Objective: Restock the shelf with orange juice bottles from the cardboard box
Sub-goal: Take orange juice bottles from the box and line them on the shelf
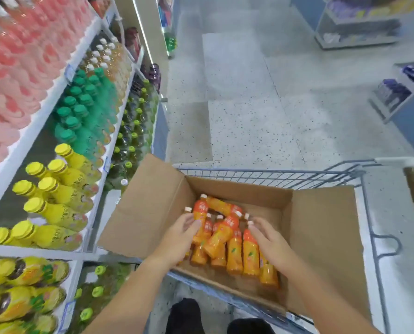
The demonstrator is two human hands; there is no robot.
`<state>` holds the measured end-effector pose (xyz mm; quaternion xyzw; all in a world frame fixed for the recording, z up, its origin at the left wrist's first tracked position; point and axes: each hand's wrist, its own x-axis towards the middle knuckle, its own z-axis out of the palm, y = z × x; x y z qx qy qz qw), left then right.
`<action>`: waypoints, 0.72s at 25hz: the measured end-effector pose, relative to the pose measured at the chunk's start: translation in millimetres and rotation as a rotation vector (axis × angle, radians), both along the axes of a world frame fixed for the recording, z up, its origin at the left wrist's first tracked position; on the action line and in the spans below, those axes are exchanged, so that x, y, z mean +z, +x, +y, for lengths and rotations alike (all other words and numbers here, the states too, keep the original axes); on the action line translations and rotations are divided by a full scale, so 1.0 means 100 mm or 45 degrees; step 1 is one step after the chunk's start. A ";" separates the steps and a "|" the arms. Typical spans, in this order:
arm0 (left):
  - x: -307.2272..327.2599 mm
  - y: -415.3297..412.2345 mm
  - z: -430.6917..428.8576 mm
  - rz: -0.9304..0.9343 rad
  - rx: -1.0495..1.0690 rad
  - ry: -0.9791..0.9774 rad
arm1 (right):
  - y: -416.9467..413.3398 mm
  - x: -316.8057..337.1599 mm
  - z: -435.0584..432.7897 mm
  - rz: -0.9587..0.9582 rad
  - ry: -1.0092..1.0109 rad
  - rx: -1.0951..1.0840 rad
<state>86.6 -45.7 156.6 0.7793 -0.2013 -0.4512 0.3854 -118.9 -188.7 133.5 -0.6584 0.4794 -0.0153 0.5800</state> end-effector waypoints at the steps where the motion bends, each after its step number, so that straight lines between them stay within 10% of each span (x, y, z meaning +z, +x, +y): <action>1: -0.12 0.01 -0.03 0.011 -0.056 0.040 | -0.05 -0.09 0.05 0.035 0.031 -0.055; 18: -2.36 0.21 -0.97 -0.086 -0.753 0.517 | -0.23 -1.93 0.11 0.551 0.026 -0.498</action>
